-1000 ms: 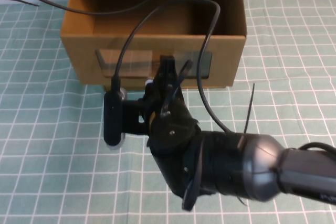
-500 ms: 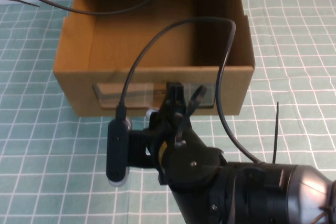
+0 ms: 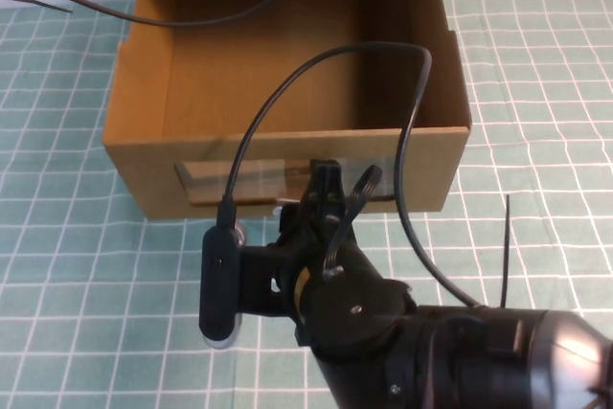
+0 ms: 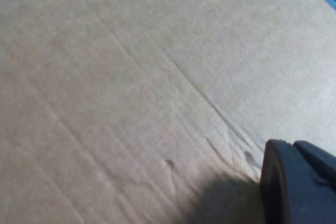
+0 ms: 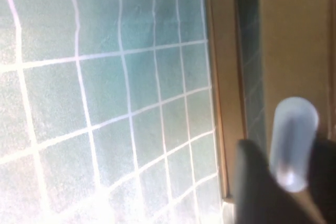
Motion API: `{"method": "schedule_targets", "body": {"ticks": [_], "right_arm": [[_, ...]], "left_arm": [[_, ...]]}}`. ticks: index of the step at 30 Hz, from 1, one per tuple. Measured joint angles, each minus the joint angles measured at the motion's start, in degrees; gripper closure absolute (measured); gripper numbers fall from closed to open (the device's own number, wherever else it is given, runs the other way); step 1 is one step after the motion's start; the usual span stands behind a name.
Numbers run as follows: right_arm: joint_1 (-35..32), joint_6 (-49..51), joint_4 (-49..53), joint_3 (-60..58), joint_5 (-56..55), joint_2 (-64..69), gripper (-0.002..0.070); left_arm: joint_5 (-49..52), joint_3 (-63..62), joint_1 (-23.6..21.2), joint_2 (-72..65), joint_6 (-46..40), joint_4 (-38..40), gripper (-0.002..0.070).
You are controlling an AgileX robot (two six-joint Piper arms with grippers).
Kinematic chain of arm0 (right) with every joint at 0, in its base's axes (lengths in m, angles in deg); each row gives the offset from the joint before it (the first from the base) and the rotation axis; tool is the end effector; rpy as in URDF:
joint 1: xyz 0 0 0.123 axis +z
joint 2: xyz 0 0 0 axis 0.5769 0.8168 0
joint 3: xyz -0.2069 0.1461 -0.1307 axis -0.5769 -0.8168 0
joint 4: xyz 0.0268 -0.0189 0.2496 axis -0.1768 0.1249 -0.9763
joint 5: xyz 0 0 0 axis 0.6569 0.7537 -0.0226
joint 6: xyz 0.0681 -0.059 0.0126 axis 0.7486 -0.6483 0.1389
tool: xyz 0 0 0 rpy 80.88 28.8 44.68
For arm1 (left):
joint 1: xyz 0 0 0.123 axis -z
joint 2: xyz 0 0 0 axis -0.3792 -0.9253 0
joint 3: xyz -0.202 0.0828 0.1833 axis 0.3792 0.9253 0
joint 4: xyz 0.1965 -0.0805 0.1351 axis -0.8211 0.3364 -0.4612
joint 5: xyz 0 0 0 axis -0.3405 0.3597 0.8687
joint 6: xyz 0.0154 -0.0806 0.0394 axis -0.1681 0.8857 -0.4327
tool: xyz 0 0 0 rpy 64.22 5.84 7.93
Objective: Open the shoe box
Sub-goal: 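Pull the top drawer of the cardboard box fully open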
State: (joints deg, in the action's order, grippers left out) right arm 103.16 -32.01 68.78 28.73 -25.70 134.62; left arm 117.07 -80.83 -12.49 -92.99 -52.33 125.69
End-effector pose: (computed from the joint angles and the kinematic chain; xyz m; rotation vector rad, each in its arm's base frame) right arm 0.1939 0.3161 0.2495 -1.4909 1.5463 -0.5554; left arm 0.4628 -0.1423 0.3739 0.6909 2.1058 -0.8738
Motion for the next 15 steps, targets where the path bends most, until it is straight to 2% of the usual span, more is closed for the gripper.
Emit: {"method": "schedule_targets", "body": {"ticks": [2,5,10,15], "right_arm": [[0.0,0.0,-0.24,-0.05,-1.64,-0.93,0.0373],[0.0,0.0,-1.26,-0.14,-6.73,-3.7,0.0275],[0.0,-0.1,-6.2,-0.14,-16.3,-11.07,0.0236],[0.0,-0.1,-10.47,-0.14,-18.51,-17.66,0.023]], "left_arm": [[-0.09,0.0,-0.04,0.25,-0.51,0.36,0.068],[-0.23,0.26,-0.04,1.34,-1.32,-0.4,0.068],[1.83,1.03,-0.13,5.23,-1.68,-5.13,0.068],[1.78,1.36,-0.4,11.87,-1.68,-7.13,0.068]]}}
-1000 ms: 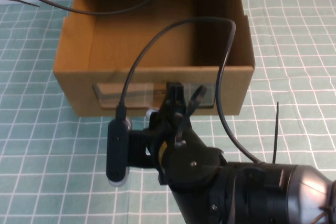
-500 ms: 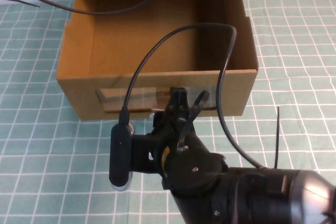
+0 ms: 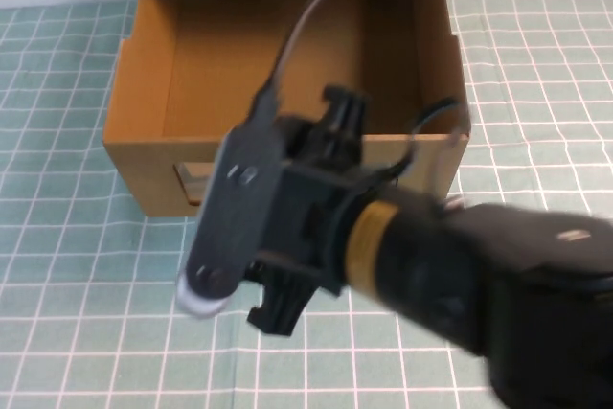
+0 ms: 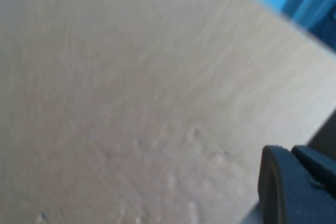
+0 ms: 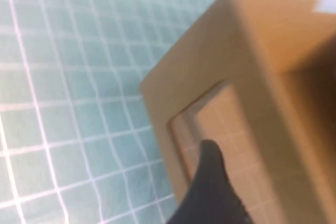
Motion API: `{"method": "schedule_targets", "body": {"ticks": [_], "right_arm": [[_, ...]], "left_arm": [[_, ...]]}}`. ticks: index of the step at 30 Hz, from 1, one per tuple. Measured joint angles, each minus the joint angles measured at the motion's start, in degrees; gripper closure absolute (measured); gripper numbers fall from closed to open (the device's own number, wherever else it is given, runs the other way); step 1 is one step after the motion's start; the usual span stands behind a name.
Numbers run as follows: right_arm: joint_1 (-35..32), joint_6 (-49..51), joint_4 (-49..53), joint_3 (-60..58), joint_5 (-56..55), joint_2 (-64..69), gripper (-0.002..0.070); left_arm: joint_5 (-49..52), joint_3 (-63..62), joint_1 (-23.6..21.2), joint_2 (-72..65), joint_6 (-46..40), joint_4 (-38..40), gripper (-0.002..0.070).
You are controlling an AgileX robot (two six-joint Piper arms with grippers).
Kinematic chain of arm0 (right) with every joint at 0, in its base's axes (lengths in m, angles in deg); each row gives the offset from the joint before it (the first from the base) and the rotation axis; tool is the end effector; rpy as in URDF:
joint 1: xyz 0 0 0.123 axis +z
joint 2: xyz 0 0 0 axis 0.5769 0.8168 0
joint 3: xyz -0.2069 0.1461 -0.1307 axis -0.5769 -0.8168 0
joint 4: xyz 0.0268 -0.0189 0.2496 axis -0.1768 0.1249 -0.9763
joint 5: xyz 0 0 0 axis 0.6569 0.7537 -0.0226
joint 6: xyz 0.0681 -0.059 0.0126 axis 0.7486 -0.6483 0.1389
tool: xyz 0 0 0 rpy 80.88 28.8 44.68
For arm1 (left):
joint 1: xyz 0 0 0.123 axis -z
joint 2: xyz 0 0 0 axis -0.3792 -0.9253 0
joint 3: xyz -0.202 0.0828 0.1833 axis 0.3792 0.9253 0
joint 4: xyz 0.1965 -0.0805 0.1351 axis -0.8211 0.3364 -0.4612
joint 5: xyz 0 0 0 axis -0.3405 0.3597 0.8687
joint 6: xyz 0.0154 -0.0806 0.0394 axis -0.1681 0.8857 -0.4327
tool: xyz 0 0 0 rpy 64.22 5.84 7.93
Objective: Open the shoe box
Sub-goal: 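Pull the top drawer of the cardboard box fully open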
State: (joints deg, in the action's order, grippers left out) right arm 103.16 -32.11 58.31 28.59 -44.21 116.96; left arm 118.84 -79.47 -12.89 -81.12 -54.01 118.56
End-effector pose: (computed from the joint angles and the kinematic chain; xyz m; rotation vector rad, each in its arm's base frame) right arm 0.1552 0.2892 0.3502 -1.2988 1.4297 0.0305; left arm 0.4073 -0.1228 0.4525 0.7837 1.9868 -0.6550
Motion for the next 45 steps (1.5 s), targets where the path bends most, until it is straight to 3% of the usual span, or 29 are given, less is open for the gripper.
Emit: {"method": "schedule_targets", "body": {"ticks": [4,6,8,12,15,20,26,30,38,45], "right_arm": [[0.0,0.0,-1.59,-0.28,0.0,-5.51,0.0237],[0.0,0.0,-1.87,-0.31,0.34,-8.51,0.0274],[0.0,0.0,-2.01,-0.31,1.9,-12.29,0.035],[0.0,0.0,-3.38,-0.31,8.41,-20.57,0.0598],[0.0,0.0,-4.84,-0.31,12.29,-26.92,0.0662],[0.0,0.0,-6.59,-0.31,14.61,-36.44,0.0685],[0.0,-4.15,-16.11,-0.31,19.66,-44.7,0.0688],[0.0,-11.61,-25.29,-2.71,23.5,-49.29,0.0689],[0.0,-13.14,-33.31,-20.86,23.41,-59.13,0.0689],[0.0,-13.14,-33.55,-29.37,23.41,-61.92,0.0689]], "left_arm": [[-1.16,0.0,-0.04,6.53,0.41,0.0,0.068],[-1.5,0.0,-0.04,9.59,0.98,0.0,0.068],[-1.5,0.0,-0.04,12.85,1.44,-0.23,0.068],[-0.25,0.0,-0.04,19.08,3.74,-3.08,0.068],[2.92,0.0,-0.04,23.93,6.34,-7.54,0.068],[4.83,0.96,-0.04,33.45,12.27,-15.63,0.068],[4.83,11.24,-0.04,47.85,14.44,-16.95,0.068],[4.83,25.16,-0.04,60.34,13.57,-17.81,0.068],[4.47,59.79,-0.04,88.4,12.74,-24.98,0.068],[-8.57,82.96,-0.04,106.76,12.63,-25.93,0.068]]}}
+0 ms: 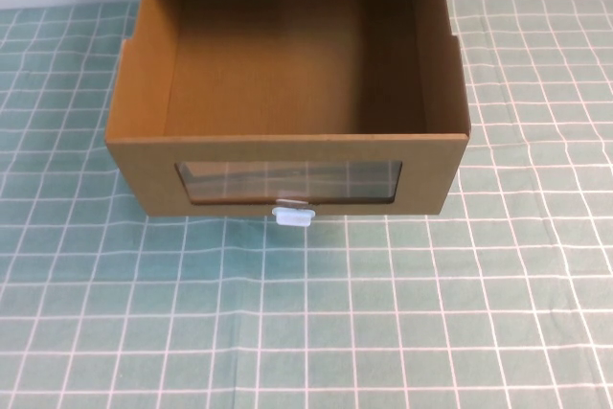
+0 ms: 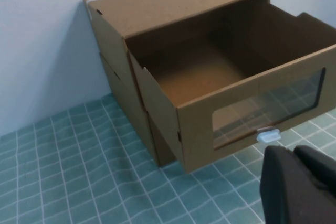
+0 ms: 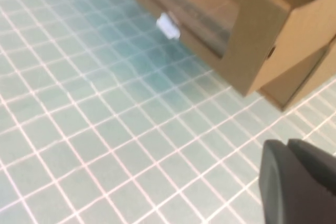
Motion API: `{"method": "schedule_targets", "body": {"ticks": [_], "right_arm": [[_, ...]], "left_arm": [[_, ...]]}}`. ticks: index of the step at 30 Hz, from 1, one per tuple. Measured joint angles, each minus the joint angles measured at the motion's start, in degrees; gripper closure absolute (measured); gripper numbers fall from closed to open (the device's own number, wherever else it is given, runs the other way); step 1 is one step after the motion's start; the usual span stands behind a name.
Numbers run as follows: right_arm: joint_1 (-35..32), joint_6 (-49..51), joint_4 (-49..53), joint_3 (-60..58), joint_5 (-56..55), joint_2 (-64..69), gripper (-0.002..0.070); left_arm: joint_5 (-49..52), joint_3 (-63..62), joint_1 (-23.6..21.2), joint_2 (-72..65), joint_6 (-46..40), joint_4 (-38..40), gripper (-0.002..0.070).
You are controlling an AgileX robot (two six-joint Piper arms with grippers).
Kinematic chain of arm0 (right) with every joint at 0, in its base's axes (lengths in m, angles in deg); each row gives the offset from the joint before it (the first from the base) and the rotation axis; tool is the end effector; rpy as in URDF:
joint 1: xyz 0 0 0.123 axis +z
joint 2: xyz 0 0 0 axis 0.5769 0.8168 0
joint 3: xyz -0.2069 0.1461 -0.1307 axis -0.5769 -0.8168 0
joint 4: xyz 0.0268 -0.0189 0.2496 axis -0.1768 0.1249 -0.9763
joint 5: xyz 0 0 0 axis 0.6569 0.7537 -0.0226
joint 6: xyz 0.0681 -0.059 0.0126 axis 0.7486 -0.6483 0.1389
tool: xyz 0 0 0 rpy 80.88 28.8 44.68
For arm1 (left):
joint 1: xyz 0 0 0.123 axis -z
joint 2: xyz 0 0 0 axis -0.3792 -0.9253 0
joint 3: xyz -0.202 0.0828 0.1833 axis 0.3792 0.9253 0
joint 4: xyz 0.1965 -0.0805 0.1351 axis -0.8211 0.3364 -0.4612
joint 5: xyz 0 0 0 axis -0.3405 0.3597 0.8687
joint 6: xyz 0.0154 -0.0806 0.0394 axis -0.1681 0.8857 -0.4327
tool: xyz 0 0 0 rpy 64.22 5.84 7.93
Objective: Open the shoe box
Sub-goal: 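Pull the top drawer of the cardboard box fully open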
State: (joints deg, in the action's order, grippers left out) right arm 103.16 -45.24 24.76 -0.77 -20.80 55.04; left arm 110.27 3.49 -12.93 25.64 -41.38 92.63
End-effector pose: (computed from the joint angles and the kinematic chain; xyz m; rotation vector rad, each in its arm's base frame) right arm 0.0513 0.0332 0.3363 -0.9347 1.7134 0.3478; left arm -0.0453 -0.0123 0.3845 0.4760 1.6652 -0.1531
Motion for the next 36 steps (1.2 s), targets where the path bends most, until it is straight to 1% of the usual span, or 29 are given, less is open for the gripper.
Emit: {"method": "schedule_targets", "body": {"ticks": [3,6,18,24,26,31,36], "right_arm": [[0.0,0.0,-1.56,-1.06,0.0,-0.22,0.0689],[0.0,0.0,-3.95,-1.46,-0.08,-0.22,0.0689],[0.0,0.0,-5.5,-1.59,-0.23,-0.22,0.0689],[0.0,0.0,-5.61,-1.72,-0.23,-0.22,0.0689],[0.0,0.0,-5.61,-1.72,-0.23,-0.22,0.069],[0.0,0.0,-5.7,-1.72,-0.23,-0.22,0.0689],[0.0,0.0,-5.7,-1.72,-0.23,-0.22,0.0689]], "left_arm": [[-6.33,6.64,0.0,3.11,0.0,-0.13,0.068],[-10.25,11.08,0.0,3.47,0.0,-0.36,0.068],[-12.48,25.27,0.0,3.47,0.0,-0.46,0.068],[-19.17,30.02,0.0,3.47,0.0,-0.5,0.068],[-21.65,31.02,0.0,3.47,0.0,-1.06,0.068],[-32.99,35.11,0.0,3.47,0.11,-3.38,0.068],[-36.41,41.58,0.0,4.3,0.83,-9.8,0.068]]}}
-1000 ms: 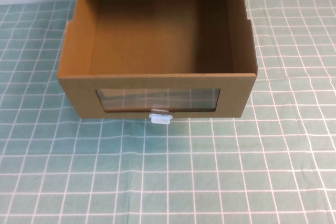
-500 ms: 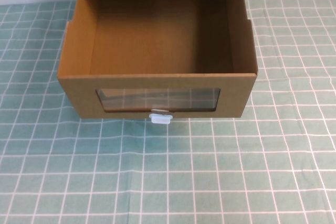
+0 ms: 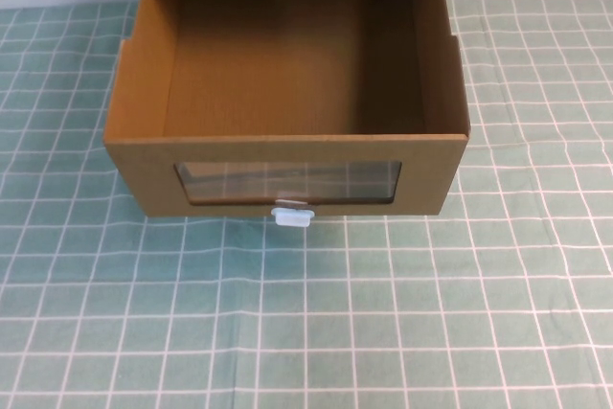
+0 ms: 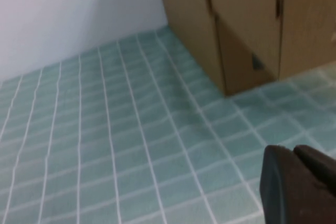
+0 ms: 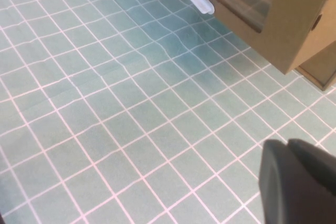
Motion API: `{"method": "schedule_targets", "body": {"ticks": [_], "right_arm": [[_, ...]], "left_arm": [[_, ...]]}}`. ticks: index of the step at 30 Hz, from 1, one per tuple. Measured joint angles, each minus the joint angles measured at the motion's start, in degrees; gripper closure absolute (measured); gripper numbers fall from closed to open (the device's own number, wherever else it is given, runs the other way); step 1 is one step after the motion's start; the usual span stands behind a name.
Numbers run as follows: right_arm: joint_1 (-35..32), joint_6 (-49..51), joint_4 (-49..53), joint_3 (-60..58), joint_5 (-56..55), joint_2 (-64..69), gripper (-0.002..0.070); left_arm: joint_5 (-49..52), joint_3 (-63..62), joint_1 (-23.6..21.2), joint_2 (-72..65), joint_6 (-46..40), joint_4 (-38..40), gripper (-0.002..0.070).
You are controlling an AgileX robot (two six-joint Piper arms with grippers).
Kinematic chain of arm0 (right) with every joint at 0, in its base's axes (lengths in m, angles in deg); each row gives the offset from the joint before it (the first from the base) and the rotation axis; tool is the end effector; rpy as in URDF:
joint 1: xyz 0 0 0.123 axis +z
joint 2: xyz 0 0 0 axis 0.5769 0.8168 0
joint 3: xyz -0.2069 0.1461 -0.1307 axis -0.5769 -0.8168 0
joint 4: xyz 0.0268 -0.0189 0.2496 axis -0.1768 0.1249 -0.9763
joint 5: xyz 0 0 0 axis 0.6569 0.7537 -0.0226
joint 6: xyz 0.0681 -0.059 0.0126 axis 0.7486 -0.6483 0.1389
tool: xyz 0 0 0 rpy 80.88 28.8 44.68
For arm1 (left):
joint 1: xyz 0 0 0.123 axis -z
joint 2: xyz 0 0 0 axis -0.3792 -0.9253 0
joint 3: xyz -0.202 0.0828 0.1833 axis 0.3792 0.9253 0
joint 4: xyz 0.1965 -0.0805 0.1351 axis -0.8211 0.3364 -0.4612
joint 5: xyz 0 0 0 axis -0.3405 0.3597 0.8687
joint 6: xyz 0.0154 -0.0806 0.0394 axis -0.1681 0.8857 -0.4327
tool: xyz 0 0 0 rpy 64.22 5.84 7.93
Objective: Open the shoe box
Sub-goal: 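Pull the top drawer of the cardboard box fully open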
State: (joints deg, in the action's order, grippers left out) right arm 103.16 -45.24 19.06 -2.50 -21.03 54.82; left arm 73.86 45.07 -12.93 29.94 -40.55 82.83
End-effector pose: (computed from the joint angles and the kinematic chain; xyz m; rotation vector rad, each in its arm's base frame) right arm 0.0466 0.0381 0.3246 -0.9544 1.7787 0.4335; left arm 0.0478 -0.0108 0.2305 0.3841 1.7190 0.0355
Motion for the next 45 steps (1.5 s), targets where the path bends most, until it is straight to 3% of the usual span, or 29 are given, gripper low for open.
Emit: {"method": "schedule_targets", "body": {"ticks": [9,34,38,45], "right_arm": [[0.0,0.0,-0.3,0.0,0.0,0.0,0.0689],[-0.4,0.0,-1.94,0.0,0.0,-0.13,0.0689],[-8.75,0.0,-3.74,0.0,-0.13,-1.53,0.069],[-39.39,0.0,-4.31,0.0,-0.66,-7.94,0.069]], "left_arm": [[-0.16,10.79,0.0,2.81,11.54,-3.2,0.068],[-0.38,11.08,0.0,2.9,11.8,-3.76,0.068],[-0.38,11.08,0.0,2.9,11.8,-3.76,0.068],[-0.38,11.08,0.0,2.9,11.8,-3.76,0.068]]}}
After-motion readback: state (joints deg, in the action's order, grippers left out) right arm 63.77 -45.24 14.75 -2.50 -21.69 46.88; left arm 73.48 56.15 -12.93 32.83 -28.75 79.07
